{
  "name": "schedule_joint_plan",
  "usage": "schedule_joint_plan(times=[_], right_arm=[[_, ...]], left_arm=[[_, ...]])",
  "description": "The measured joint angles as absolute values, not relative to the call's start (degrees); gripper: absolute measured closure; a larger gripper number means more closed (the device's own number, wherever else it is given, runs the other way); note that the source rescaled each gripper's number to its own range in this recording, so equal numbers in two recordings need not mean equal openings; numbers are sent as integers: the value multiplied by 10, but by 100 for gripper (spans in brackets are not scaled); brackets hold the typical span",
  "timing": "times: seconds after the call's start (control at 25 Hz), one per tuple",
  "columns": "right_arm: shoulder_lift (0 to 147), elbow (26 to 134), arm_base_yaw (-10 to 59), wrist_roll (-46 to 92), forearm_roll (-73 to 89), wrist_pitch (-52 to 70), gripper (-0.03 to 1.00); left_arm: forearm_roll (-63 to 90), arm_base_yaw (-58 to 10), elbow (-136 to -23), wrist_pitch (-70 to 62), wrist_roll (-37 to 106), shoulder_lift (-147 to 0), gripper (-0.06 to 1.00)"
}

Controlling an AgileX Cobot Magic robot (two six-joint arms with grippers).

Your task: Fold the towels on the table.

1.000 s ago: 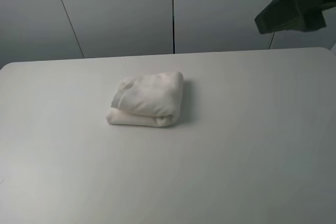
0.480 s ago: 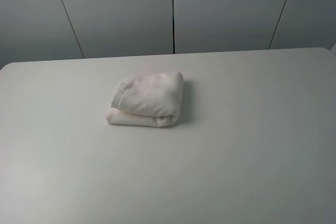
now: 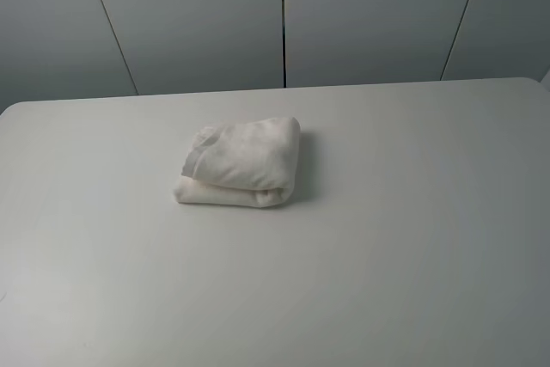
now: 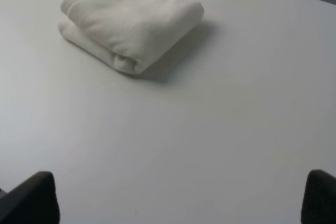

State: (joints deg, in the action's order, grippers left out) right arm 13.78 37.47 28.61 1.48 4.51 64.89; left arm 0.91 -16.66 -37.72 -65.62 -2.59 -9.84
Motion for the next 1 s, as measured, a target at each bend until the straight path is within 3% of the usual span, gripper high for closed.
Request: schedule_joint_plan(times=[0.4,1.0], right_arm=[[56,298,286,80,71,644,-3],[44,295,286,119,68,635,-3]], left_arm=[[50,-167,-304,-631,-20,-17,-1],[47,-167,-296,-622,36,0,-1]])
